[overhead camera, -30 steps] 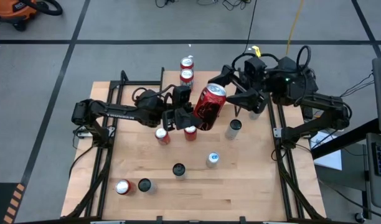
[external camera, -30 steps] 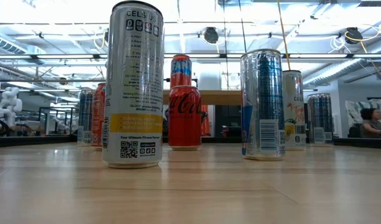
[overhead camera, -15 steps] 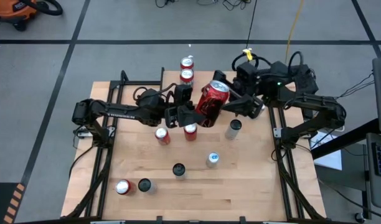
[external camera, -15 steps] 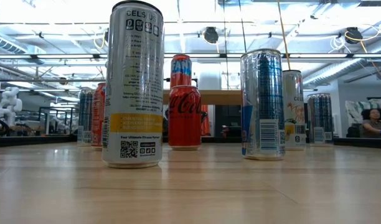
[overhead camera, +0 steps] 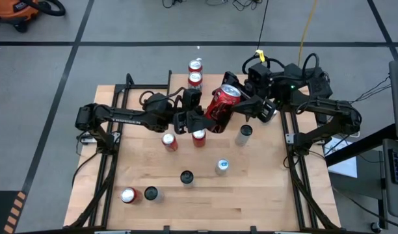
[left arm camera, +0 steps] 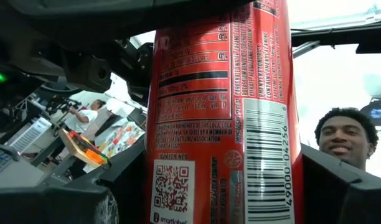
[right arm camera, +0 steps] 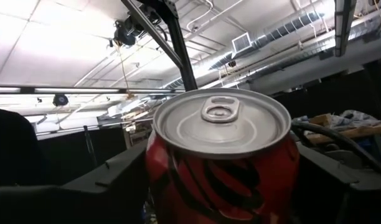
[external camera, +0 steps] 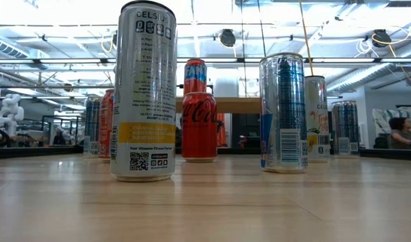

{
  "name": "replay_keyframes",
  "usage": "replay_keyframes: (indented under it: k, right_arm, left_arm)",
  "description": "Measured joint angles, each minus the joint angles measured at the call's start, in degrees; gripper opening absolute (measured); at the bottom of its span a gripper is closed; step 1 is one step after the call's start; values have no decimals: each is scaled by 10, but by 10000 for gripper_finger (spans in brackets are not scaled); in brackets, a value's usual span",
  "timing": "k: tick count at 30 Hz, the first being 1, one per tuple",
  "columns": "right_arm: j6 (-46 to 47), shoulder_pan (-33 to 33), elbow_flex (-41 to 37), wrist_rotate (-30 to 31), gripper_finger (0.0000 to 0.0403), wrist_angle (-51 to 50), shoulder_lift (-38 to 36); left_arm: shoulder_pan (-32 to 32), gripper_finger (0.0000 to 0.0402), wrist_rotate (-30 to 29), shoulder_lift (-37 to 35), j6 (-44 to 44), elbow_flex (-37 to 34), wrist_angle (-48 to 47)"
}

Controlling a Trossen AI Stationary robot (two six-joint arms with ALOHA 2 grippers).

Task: Place canned beverage on shelf
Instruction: Put the bottom right red-black soda can on the shelf

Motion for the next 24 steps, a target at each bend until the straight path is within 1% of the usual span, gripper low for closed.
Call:
replay_keyframes:
  k: [7, 10, 13, 17, 19, 24]
  right_arm:
    - [1, 0, 0, 1, 282, 2, 0]
    - [0, 0, 0, 1, 282, 4, 0]
    - [5, -1, 0, 6, 282, 8, -1]
    - [18, -2, 0, 9, 282, 9, -2]
    - [24, -3, 0, 11, 282, 7, -5]
    - [27, -8, 0, 19, 282, -15, -15]
  left_arm:
    - [-1, 301, -16, -1, 0, 0, -10]
    - [-1, 318, -27, -2, -3, 0, -12]
    - [-1, 348, -57, -2, -2, 1, -26]
    - [-1, 387, -68, -2, 0, 1, -30]
    - [0, 396, -70, -2, 10, 1, -30]
    - [8, 396, -73, -2, 28, 1, -31]
